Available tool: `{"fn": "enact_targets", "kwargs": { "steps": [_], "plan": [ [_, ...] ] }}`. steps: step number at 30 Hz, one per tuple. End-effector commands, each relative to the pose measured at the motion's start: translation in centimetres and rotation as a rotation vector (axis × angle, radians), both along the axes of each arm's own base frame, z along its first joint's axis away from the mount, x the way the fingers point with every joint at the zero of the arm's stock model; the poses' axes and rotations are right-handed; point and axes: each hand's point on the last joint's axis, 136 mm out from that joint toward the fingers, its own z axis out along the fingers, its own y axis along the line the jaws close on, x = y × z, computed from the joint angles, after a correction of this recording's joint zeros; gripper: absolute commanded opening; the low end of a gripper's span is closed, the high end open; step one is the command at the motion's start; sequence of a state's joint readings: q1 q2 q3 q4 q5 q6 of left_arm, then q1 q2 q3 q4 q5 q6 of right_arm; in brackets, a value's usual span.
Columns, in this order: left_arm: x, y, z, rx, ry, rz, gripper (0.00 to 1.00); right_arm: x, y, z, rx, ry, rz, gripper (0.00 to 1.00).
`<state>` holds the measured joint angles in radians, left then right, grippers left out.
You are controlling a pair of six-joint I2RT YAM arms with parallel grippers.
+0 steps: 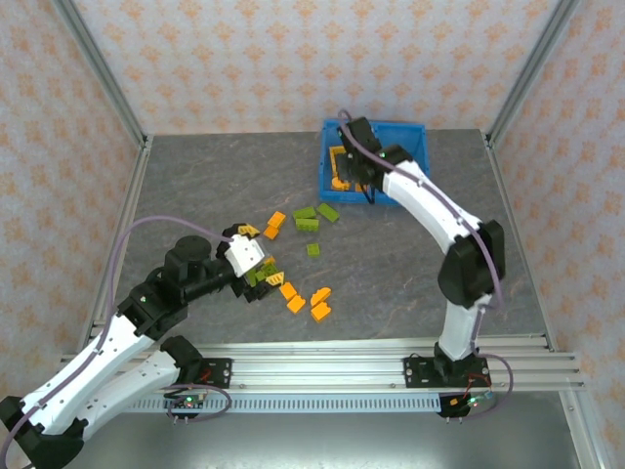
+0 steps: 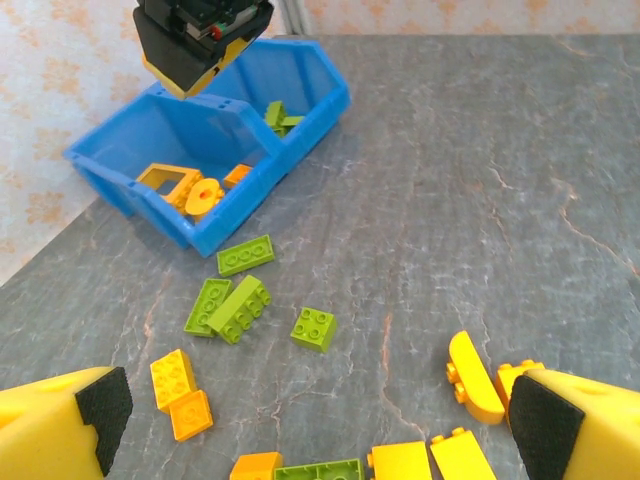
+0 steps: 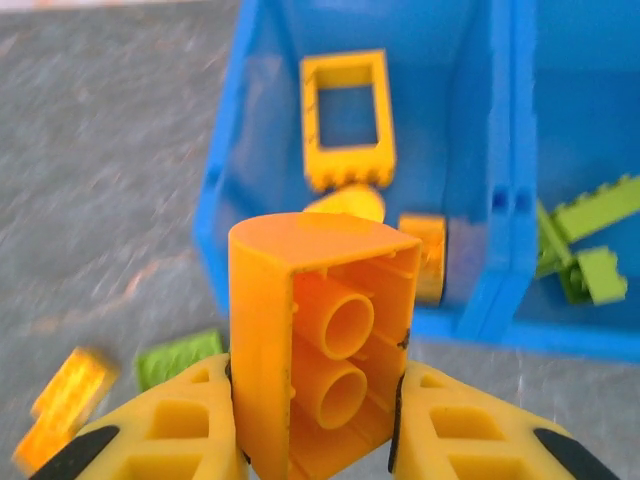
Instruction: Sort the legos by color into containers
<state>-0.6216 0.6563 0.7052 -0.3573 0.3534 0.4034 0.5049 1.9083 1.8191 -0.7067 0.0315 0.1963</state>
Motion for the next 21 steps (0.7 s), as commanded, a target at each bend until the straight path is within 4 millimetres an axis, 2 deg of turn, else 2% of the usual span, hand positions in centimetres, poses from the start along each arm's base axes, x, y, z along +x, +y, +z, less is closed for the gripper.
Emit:
{"fn": "enact_targets", "kwargs": {
  "steps": [1, 6, 10, 12, 15, 17, 21],
  "plan": [
    [1.0, 0.4, 1.7, -0.07, -0.043, 0.066, 1.0, 3.2, -1.2, -3.5, -0.061, 0.081, -0.02, 0.25],
    [1.2, 0.5, 1.3, -0.053, -0.038, 0.076, 1.0, 7.2, 0.2, -6.3, -0.049, 0.129, -0.023, 0.26],
    [1.4, 0.4, 1.2, -0.058, -0.03, 0.083, 1.0, 8.9, 0.8, -8.2, 0.003, 0.168, -0.051, 0.28],
    [1.5, 0.5, 1.0, -0.052, -0.024, 0.092, 1.0, 9.5, 1.6, -8.5, 0.066, 0.171, -0.051, 0.33],
    [1.8, 0.6, 0.8, -0.042, -0.018, 0.102, 1.0, 9.9, 2.4, -7.4, 0.125, 0.149, -0.046, 0.52],
    [2.0, 0.5, 0.8, -0.047, -0.012, 0.112, 1.0, 10.0, 2.4, -6.2, 0.137, 0.128, -0.045, 0.59],
    [2.8, 0.4, 1.7, -0.125, 0.011, 0.159, 1.0, 8.9, 2.3, -2.6, 0.168, 0.098, -0.034, 0.61]
  ]
}}
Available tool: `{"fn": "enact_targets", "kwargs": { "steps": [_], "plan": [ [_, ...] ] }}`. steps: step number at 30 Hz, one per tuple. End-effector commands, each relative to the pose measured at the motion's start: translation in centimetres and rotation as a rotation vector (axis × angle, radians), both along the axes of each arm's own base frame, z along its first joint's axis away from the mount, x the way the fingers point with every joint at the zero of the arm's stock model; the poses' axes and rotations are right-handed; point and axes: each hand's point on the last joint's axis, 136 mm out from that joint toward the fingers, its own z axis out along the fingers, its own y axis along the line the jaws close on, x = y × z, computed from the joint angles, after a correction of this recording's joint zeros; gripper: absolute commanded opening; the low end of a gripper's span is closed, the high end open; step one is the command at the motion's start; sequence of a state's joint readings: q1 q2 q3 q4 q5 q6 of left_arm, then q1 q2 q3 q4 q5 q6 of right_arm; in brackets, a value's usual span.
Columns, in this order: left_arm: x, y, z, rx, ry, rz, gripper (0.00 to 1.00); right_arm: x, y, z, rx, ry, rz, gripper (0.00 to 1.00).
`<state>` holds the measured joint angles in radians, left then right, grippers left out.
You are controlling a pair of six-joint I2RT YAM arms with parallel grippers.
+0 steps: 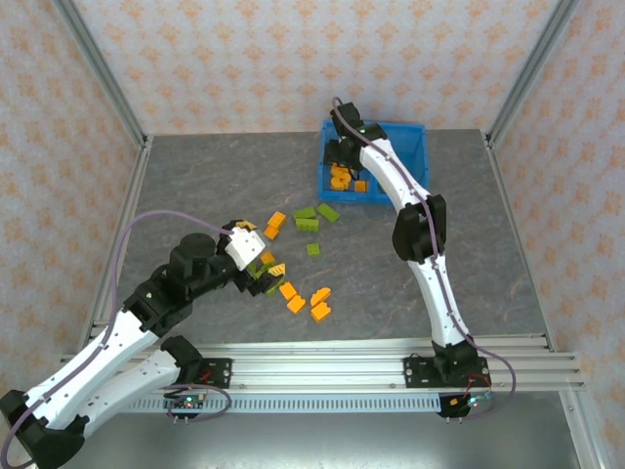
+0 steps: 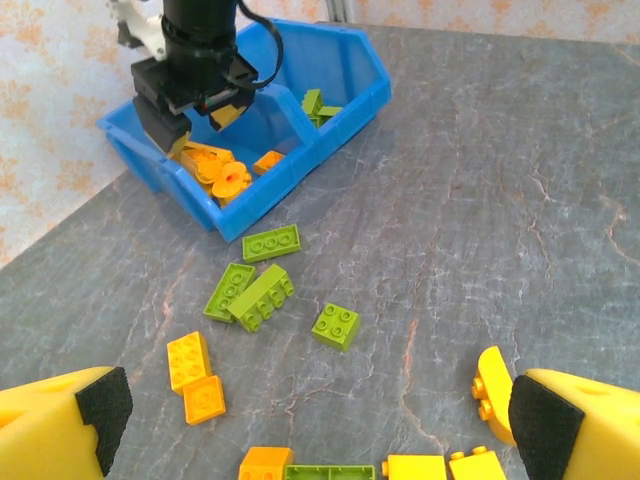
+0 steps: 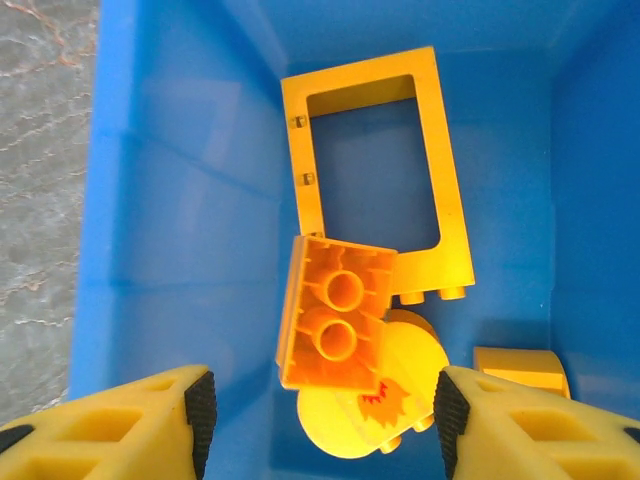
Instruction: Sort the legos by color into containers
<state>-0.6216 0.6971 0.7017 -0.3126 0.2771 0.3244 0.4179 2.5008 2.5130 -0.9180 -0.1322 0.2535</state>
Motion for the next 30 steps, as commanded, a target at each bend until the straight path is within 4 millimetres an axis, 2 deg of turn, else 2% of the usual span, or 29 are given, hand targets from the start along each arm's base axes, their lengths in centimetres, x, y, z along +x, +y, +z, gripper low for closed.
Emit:
{"fn": "enact_targets", "kwargs": {
  "steps": [1, 3, 5, 8, 13, 17, 20, 22, 25, 30],
  "plan": [
    [1.5, -0.1, 2.5, -0.138, -0.01, 0.085, 1.0, -1.1, -0.1, 6.5, 0.076, -0.07, -0.002, 0.61],
    [3.3, -0.2, 3.4, -0.262, 0.078, 0.196, 1.0, -2.7, -0.1, 8.7, 0.106, -0.087, 0.01, 0.61],
    [5.4, 0.2, 3.1, -0.347, 0.225, 0.366, 1.0, -4.7, -0.3, 10.2, 0.112, -0.097, 0.028, 0.61],
    [7.5, -0.2, 0.6, -0.339, 0.431, 0.567, 0.99, -9.3, -1.0, 13.0, 0.143, -0.127, 0.051, 0.63],
    [9.0, -2.5, -4.4, -0.288, 0.527, 0.708, 0.93, -18.7, -3.9, 15.5, 0.225, -0.168, 0.05, 0.73],
    [9.9, -3.9, -8.4, -0.256, 0.633, 0.794, 0.89, -26.1, -6.2, 15.0, 0.282, -0.161, 0.067, 0.79],
    [10.7, -4.9, -10.9, -0.207, 0.705, 0.847, 0.87, -30.6, -6.6, 14.1, 0.363, -0.117, 0.084, 0.82],
    [11.1, -5.7, -12.5, -0.183, 0.747, 0.868, 0.86, -32.7, -6.3, 13.5, 0.423, -0.084, 0.096, 0.83],
    [12.1, -7.1, -15.0, -0.173, 0.802, 0.893, 0.84, -34.8, -6.2, 12.1, 0.484, -0.029, 0.089, 0.84],
    [13.1, -8.2, -18.8, -0.155, 0.859, 0.966, 0.77, -36.4, -6.9, 10.9, 0.483, 0.014, 0.082, 0.87]
  ]
}}
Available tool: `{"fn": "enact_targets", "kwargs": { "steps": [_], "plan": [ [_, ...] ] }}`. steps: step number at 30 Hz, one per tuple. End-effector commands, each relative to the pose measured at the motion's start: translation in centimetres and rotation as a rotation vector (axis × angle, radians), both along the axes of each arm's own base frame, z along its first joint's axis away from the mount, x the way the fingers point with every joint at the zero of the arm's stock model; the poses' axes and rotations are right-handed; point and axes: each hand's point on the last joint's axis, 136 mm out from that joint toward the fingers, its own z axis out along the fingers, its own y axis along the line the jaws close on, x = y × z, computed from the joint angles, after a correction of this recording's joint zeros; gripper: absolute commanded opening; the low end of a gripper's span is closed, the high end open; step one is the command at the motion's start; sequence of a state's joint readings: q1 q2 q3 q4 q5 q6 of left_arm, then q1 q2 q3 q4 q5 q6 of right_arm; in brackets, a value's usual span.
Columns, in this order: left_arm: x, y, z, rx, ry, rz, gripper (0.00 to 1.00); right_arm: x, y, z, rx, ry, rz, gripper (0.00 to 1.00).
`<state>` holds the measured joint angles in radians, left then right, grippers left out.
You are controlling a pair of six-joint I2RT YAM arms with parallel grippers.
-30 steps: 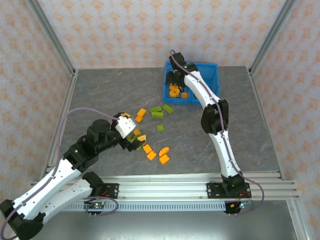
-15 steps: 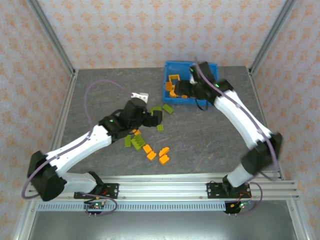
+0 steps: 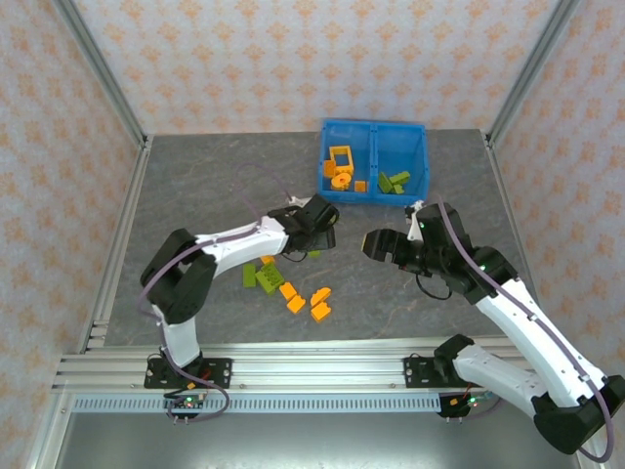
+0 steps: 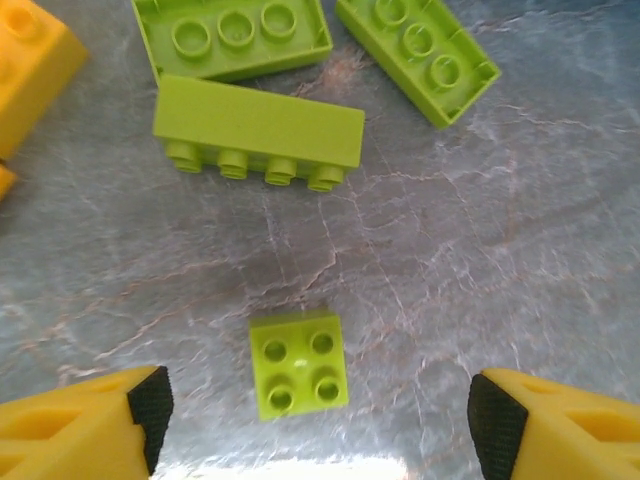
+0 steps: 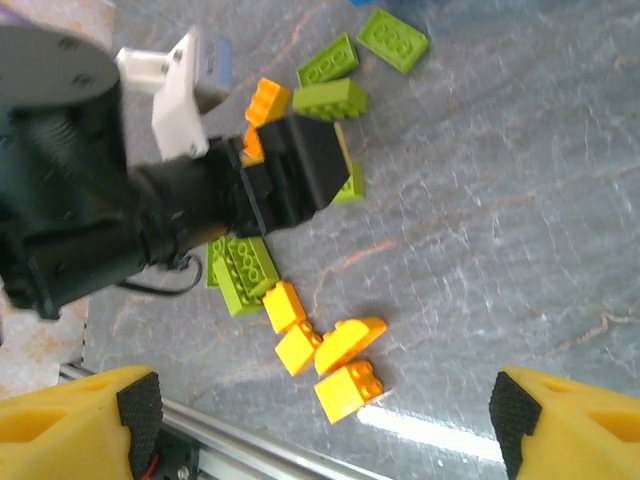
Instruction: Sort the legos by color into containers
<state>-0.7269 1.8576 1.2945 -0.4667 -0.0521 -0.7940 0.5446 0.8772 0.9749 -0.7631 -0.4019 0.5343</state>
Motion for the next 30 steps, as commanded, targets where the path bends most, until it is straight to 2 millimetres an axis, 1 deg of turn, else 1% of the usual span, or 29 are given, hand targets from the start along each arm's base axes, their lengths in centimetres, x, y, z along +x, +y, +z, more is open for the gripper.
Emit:
{"fn": "enact_targets", "kwargs": {
  "steps": [1, 2, 6, 7, 9, 11, 13, 15, 18, 20, 21, 22, 23, 25, 26, 27, 28, 30],
  "plan": [
    [0.2, 0.0, -1.6, 0.002, 0.04, 0.089, 0.74, -1.3, 0.0, 0.2, 0.03, 0.03, 0.011, 0.88],
    [0.1, 0.2, -2.7, 0.017, 0.056, 0.105, 0.72, -1.4, -0.1, 0.1, 0.021, 0.028, 0.018, 0.89],
    [0.1, 0.3, -4.7, 0.033, 0.086, 0.133, 0.65, -1.6, -0.3, 0.0, -0.006, 0.025, 0.035, 0.9],
    [0.1, 0.2, -5.2, 0.035, 0.091, 0.132, 0.6, -1.5, -0.3, 0.0, -0.007, 0.022, 0.036, 0.9],
    [0.0, 0.2, -5.9, 0.046, 0.107, 0.131, 0.47, -1.4, -0.2, -0.2, -0.011, 0.023, 0.034, 0.9],
    [-0.1, 0.3, -6.2, 0.058, 0.117, 0.13, 0.36, -1.3, -0.2, -0.3, -0.01, 0.027, 0.03, 0.9],
    [-0.2, 0.3, -6.0, 0.057, 0.115, 0.13, 0.3, -1.3, -0.2, -0.2, -0.006, 0.023, 0.034, 0.9],
    [-0.1, 0.3, -5.2, 0.053, 0.108, 0.124, 0.25, -1.4, -0.2, -0.1, -0.009, 0.019, 0.033, 0.9],
    [0.4, -0.5, -2.0, 0.028, 0.075, 0.09, 0.21, -1.3, -0.6, 0.5, -0.02, -0.005, 0.023, 0.9],
    [1.1, -1.7, 1.7, -0.009, 0.013, 0.046, 0.19, -1.1, -1.0, 1.1, -0.018, -0.035, 0.0, 0.9],
    [1.5, -2.3, 3.2, -0.018, -0.018, 0.025, 0.18, -0.9, -1.3, 1.5, -0.015, -0.052, -0.017, 0.9],
    [2.0, -3.2, 6.1, -0.041, -0.072, -0.003, 0.18, -0.8, -1.6, 2.0, -0.011, -0.073, -0.039, 0.91],
    [2.6, -4.1, 8.5, -0.057, -0.119, -0.034, 0.19, -0.6, -2.1, 2.3, -0.014, -0.096, -0.069, 0.91],
    [3.8, -6.0, 12.5, -0.078, -0.212, -0.089, 0.19, -0.2, -3.3, 3.0, -0.019, -0.14, -0.139, 0.91],
    [4.4, -6.9, 14.9, -0.092, -0.269, -0.112, 0.19, -0.1, -3.9, 3.3, -0.021, -0.163, -0.167, 0.9],
    [5.3, -8.1, 15.1, -0.084, -0.288, -0.134, 0.18, -0.1, -4.3, 3.5, -0.022, -0.179, -0.188, 0.91],
    [6.2, -9.1, 16.5, -0.09, -0.326, -0.155, 0.19, -0.1, -4.8, 3.6, -0.024, -0.192, -0.211, 0.9],
    [8.0, -10.8, 18.3, -0.078, -0.398, -0.186, 0.18, -0.2, -5.4, 3.8, -0.022, -0.206, -0.238, 0.9]
  ]
}}
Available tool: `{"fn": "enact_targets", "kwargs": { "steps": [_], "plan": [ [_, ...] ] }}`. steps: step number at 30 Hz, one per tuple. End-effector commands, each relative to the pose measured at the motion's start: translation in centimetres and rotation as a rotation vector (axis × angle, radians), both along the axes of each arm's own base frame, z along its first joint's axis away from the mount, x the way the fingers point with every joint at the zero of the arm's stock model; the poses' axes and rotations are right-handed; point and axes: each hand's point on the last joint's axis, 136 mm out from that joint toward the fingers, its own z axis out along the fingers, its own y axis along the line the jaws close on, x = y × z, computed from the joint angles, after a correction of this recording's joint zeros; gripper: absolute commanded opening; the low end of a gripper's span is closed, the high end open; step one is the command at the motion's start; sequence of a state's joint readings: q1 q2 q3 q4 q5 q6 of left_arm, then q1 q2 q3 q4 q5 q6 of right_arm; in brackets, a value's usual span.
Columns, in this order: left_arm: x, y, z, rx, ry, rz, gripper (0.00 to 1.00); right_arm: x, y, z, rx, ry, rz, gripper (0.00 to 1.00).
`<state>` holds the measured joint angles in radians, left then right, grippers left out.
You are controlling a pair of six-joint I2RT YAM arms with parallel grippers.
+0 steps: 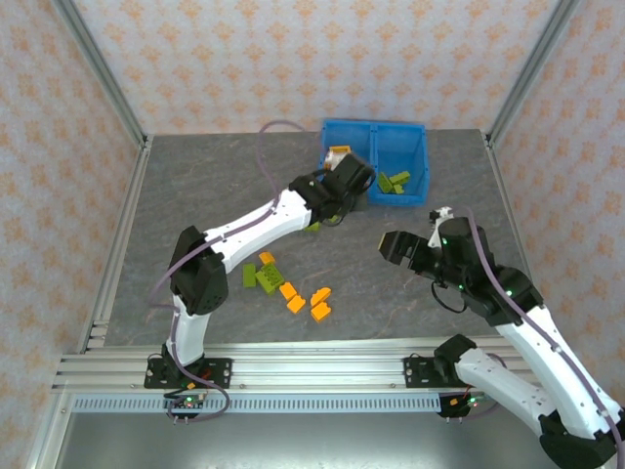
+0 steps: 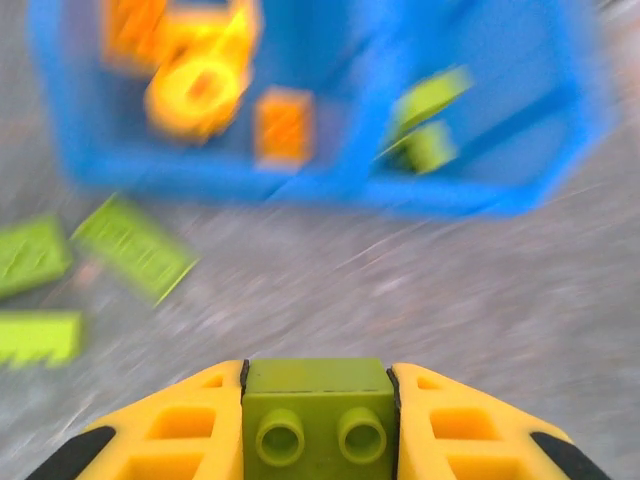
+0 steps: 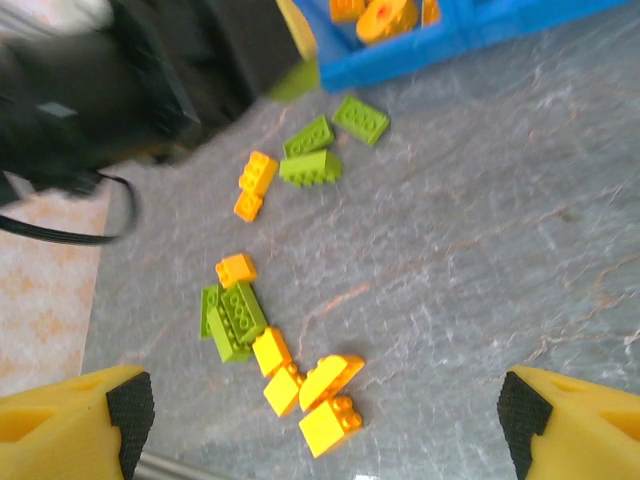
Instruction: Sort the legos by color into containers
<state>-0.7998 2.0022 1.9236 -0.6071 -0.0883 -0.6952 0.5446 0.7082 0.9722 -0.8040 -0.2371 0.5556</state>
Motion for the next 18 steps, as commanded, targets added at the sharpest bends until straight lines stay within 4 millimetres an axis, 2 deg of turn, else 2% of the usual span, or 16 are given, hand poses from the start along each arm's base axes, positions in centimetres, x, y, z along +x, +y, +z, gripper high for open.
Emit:
{"fn": "enact_targets", "kwargs": {
  "steps": [1, 5, 8, 13, 18],
  "plan": [
    [2.9, -1.4, 3.5, 0.082, -0.152, -0.04, 0.18, 0.5, -1.7, 1.0, -0.004, -0.056, -0.105, 0.9],
    [6.8, -4.4, 5.1, 0.132, -0.29, -0.07, 0.18, 0.1, -1.8, 0.7, 0.006, -0.035, -0.109, 0.91],
    [8.9, -6.4, 5.2, 0.142, -0.373, -0.097, 0.19, -0.4, -2.3, 0.5, -0.003, -0.028, -0.118, 0.9],
    [11.1, -10.1, 3.4, 0.095, -0.487, -0.171, 0.23, -0.9, -2.9, 0.5, -0.012, -0.038, -0.126, 0.9],
    [12.3, -11.5, -0.5, 0.081, -0.486, -0.171, 0.28, -1.0, -2.8, 0.2, -0.013, -0.026, -0.116, 0.9]
  ]
}}
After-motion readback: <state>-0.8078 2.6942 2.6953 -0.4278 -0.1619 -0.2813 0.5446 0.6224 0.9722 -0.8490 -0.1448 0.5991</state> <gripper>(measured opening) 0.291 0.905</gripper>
